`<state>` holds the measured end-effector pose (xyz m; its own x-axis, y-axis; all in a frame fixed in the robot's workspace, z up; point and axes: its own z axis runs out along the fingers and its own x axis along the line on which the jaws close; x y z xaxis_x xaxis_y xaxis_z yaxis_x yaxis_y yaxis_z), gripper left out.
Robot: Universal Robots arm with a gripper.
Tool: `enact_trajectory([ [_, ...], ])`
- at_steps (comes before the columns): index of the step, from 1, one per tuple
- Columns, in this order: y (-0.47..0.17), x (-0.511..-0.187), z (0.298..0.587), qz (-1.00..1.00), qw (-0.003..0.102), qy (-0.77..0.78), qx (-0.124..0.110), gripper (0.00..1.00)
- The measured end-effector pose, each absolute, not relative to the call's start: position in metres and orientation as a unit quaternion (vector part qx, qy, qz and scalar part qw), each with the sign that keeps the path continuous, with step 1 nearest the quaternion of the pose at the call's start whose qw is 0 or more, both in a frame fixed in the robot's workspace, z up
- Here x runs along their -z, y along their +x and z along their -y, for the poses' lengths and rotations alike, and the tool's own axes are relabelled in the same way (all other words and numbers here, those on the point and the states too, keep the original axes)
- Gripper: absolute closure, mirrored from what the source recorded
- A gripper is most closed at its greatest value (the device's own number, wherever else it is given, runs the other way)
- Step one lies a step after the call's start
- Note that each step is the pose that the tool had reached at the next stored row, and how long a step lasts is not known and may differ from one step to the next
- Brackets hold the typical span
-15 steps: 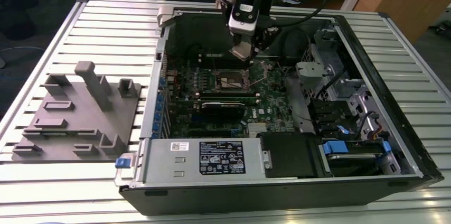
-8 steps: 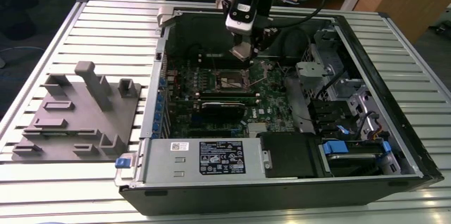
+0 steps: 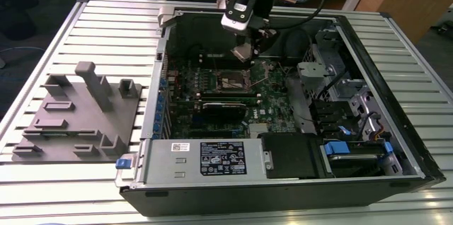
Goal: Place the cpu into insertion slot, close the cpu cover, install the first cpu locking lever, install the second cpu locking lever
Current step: 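Place the cpu into insertion slot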
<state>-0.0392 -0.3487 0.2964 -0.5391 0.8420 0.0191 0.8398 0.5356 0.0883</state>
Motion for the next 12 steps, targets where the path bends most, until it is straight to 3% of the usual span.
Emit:
enact_trajectory([
  [12, -0.0391, -0.2893, 0.3487, -0.815, 0.018, 0.577, -0.042, 0.46],
])
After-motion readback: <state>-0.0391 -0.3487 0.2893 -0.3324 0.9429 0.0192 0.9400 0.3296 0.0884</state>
